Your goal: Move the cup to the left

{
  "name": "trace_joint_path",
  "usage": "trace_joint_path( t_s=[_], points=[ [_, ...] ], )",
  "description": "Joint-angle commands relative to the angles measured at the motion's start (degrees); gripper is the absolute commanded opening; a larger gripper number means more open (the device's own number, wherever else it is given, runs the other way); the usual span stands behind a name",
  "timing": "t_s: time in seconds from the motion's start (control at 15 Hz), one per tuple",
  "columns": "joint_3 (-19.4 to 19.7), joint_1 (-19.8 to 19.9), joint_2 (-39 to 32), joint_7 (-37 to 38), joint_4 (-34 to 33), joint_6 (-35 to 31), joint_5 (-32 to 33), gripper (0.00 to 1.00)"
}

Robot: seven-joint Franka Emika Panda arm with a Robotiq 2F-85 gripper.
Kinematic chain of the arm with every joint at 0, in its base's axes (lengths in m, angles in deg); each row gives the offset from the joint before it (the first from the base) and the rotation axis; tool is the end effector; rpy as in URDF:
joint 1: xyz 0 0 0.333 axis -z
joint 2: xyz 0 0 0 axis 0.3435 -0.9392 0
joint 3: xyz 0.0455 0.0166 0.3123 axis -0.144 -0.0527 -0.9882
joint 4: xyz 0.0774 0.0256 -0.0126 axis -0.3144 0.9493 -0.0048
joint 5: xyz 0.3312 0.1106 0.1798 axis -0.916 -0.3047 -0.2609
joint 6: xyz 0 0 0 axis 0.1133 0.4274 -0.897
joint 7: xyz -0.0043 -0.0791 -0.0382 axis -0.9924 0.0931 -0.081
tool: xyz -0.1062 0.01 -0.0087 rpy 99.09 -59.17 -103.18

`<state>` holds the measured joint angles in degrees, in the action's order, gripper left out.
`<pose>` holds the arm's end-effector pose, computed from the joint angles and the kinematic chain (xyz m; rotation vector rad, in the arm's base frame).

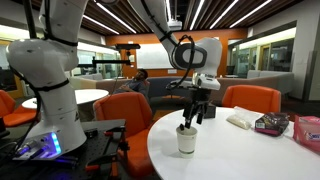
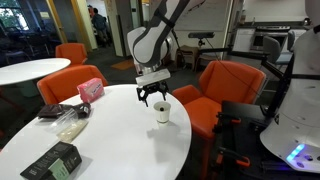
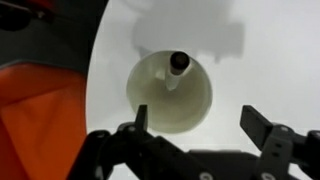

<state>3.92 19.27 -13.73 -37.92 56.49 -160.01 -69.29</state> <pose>0.5494 -0.0474 0.2051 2.7217 -1.3586 -0.2487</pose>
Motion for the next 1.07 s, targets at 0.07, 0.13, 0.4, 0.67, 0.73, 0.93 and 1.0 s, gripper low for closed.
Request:
trace_joint_path(
  t_s=[0.07,0.13,0.4,0.67,0.73,0.93,1.0],
  points=[
    [1.1,-1.6,-2.7,1.3,-2.7,0.1,-1.5,1.0],
    [1.0,-1.7,-3.2,1.1,-3.1,0.2,-1.7,1.0],
    [1.2,-2.3,-4.9,1.4,-4.4,0.4,-1.9,0.95],
    [1.5,-2.6,-6.4,1.4,-5.5,0.8,-2.0,0.82],
    [1.6,-2.6,-6.8,1.5,-5.6,0.8,-1.9,0.76],
    [1.8,-2.8,-7.4,1.3,-5.6,0.8,-1.7,0.49],
    [2.0,-2.9,-7.4,1.4,-5.6,0.7,-1.6,0.42]
  ],
)
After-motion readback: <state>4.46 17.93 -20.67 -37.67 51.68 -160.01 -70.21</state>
